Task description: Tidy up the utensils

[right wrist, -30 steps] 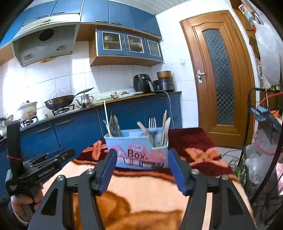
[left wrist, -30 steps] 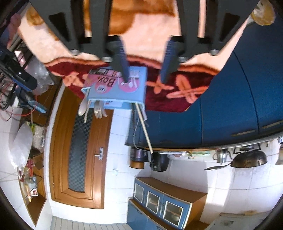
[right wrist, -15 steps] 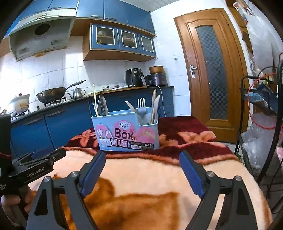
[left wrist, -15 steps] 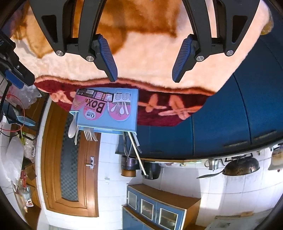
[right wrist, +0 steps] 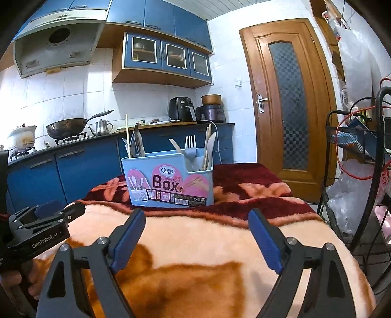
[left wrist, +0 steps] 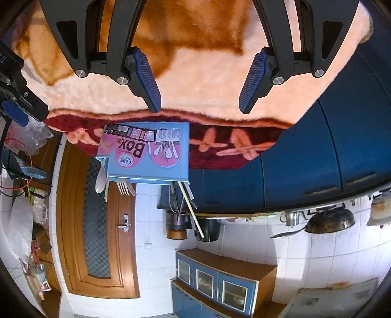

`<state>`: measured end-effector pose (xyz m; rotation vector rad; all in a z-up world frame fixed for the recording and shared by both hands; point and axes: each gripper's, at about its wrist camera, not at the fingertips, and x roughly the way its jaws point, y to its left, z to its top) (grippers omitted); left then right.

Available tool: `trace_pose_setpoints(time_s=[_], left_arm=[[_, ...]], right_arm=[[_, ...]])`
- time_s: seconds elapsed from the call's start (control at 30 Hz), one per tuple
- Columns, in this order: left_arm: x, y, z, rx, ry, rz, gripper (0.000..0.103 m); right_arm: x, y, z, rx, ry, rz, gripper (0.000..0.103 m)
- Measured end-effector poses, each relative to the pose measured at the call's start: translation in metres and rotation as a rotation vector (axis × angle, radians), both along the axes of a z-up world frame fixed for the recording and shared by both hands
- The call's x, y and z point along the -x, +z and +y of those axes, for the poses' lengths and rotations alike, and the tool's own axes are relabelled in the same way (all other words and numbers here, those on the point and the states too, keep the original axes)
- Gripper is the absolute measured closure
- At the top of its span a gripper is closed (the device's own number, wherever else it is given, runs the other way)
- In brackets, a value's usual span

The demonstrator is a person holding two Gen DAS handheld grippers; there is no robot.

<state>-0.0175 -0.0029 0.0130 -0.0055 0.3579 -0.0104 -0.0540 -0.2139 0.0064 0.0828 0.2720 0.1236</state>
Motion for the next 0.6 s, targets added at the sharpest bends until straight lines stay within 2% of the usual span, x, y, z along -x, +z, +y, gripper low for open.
trace_pose_setpoints(time_s=[0.6], left_arm=[[0.0021, 0.0002, 0.0001, 0.001, 0.010, -0.013, 0.035]], right_arm=[[-0.0018, -0.0010, -0.0021, -0.008, -0.010, 0.006, 0.015]])
